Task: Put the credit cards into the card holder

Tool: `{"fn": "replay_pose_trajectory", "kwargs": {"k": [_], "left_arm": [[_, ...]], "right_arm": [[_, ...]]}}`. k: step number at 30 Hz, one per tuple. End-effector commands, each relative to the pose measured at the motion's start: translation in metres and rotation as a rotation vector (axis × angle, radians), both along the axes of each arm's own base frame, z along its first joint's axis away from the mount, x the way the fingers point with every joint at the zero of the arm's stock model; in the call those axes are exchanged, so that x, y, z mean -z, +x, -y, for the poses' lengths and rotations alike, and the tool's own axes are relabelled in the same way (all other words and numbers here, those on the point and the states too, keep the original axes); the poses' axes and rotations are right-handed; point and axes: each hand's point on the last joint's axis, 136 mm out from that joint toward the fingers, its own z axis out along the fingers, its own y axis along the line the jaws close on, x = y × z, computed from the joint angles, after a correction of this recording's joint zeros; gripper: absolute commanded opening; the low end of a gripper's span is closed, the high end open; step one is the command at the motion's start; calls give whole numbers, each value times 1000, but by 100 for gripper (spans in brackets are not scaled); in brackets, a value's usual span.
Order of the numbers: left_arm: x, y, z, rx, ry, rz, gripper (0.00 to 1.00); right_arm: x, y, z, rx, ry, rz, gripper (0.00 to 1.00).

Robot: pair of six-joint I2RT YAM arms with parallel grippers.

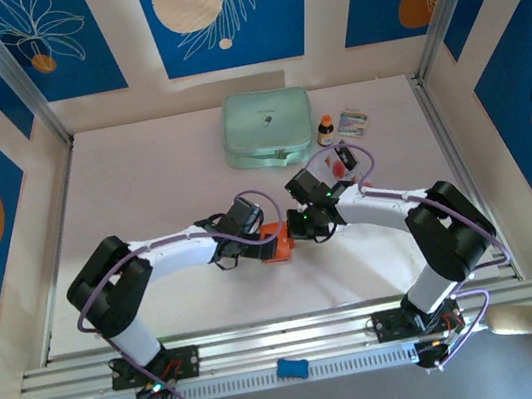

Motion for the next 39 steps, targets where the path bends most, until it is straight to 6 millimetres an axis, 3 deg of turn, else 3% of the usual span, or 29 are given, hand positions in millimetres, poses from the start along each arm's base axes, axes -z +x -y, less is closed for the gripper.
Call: {"fn": "replay_pose_trajectory", "kwargs": {"k": [1,11,20,39], "left_arm": [[31,-17,-30,0,150,-61,100],[32,-18,-29,-3,141,-62,100],[32,-17,-30,-6,141,-58,100],[31,-18,-31,-5,142,-58,100]], "right_arm": [[-14,1,-11,-3,82,6,0],[-11,6,-30,-3,159,-27,0],[0,0,-34,-6,158,-55,0],[39,-23,-8,60,76,-134,0]]}}
